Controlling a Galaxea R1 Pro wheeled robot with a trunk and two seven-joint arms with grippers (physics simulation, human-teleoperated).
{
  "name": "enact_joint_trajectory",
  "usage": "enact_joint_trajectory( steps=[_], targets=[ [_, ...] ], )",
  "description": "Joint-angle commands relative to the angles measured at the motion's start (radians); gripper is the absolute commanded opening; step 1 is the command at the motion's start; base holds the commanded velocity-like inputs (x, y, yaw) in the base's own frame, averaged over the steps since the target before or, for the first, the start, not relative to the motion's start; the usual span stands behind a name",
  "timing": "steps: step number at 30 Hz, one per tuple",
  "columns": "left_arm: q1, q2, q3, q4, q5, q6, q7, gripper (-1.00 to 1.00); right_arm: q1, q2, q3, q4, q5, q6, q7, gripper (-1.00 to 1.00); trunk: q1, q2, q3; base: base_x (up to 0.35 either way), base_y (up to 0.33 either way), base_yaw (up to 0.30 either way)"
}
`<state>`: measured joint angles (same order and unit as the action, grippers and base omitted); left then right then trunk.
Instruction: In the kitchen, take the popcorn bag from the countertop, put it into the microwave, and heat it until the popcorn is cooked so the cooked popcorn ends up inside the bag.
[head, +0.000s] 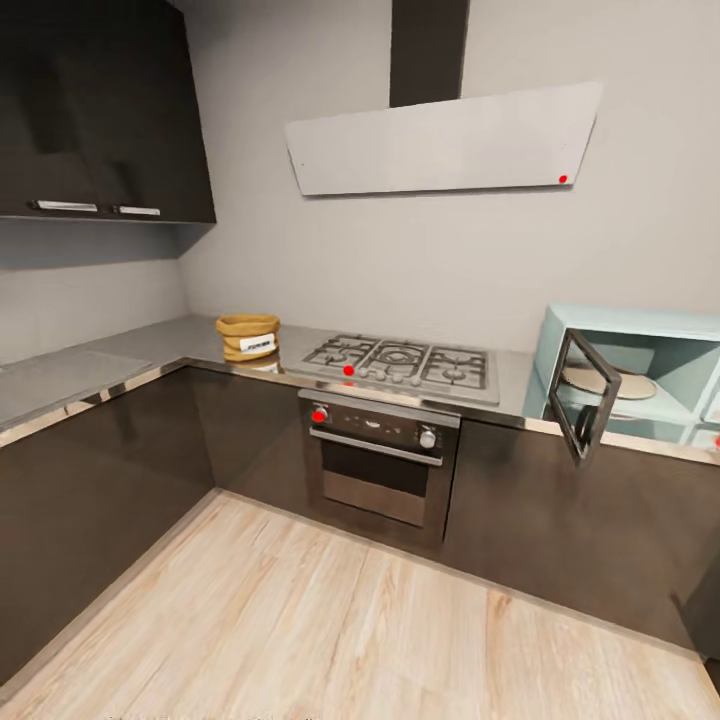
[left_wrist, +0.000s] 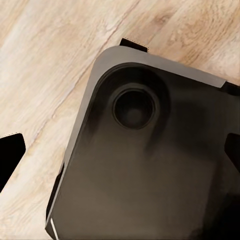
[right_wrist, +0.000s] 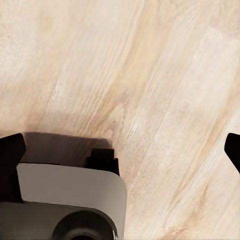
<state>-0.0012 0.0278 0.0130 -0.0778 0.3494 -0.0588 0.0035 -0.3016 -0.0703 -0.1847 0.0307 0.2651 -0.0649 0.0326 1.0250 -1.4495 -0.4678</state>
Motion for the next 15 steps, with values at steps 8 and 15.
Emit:
enact_joint_trajectory(
  steps=[8,15],
  targets=[
    [0.0,0.002,-0.005,0.0,-0.002,-0.003,0.0,1.0,-0.001,0.001,-0.009,0.004,0.008,-0.003,0.001,1.0,0.0,-0.001,-0.001,0.0,0.0,0.3],
    [0.0,0.003,-0.008,0.0,-0.006,-0.003,-0.002,1.0,-0.001,0.002,-0.009,0.005,0.009,-0.004,0.0,1.0,0.0,-0.001,-0.001,0.0,0.0,0.3]
  ],
)
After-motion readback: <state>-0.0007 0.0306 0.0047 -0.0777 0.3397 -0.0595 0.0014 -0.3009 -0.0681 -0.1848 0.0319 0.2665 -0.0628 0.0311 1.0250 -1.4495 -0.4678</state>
